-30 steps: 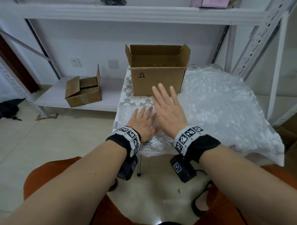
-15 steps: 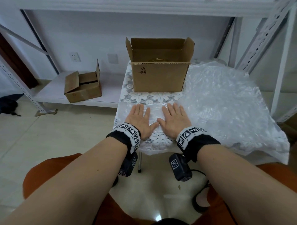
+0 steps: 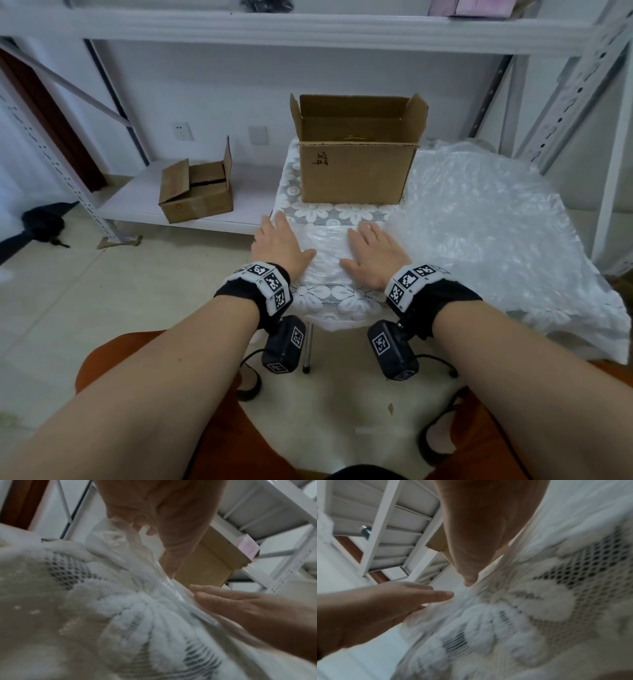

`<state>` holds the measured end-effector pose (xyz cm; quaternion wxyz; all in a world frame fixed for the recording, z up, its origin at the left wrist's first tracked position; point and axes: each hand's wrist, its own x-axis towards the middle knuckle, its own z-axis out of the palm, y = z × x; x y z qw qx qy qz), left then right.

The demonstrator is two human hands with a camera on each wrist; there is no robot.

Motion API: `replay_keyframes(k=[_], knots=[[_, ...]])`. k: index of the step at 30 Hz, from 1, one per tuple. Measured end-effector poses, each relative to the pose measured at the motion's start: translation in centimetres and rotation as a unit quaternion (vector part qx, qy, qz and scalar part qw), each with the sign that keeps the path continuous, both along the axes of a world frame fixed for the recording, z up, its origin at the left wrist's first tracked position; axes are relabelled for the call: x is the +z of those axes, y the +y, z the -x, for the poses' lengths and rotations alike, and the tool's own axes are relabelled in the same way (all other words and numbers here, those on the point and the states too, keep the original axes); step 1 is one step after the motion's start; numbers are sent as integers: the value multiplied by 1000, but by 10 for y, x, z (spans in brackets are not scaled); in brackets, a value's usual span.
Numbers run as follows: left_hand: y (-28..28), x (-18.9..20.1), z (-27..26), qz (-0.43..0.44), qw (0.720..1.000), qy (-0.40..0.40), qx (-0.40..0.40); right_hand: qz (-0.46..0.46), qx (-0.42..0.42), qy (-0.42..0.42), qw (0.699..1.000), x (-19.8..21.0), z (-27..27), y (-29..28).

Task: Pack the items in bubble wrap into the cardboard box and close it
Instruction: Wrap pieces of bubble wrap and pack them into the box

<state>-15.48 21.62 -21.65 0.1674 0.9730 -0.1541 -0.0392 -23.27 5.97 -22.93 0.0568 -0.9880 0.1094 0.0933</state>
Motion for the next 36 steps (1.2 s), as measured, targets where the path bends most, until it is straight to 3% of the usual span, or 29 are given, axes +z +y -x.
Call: replay_keyframes(k=[3, 6, 13, 20, 25, 31, 34, 36], knots=[[2, 6, -5, 65, 995, 49, 61, -17, 56, -21, 998, 3, -4, 21], [2, 8, -8, 72, 988, 105, 84, -35, 76, 12, 996, -5, -7, 33], [8, 8, -17, 17, 981, 191, 44, -64, 54, 35, 996, -14, -8, 34], [-1, 12, -18, 9, 984, 155, 83, -118, 35, 9, 992, -12, -6, 31], [7, 12, -21, 88, 967, 187, 151, -137, 30, 8, 990, -11, -4, 28], [14, 24, -11, 192, 943, 266, 53, -130, 32, 16, 991, -11, -5, 28], [6, 31, 4, 258, 930, 256, -51, -126, 26, 14, 992, -8, -4, 30], [1, 31, 15, 239, 930, 247, -133, -135, 21, 6, 991, -10, -6, 31]])
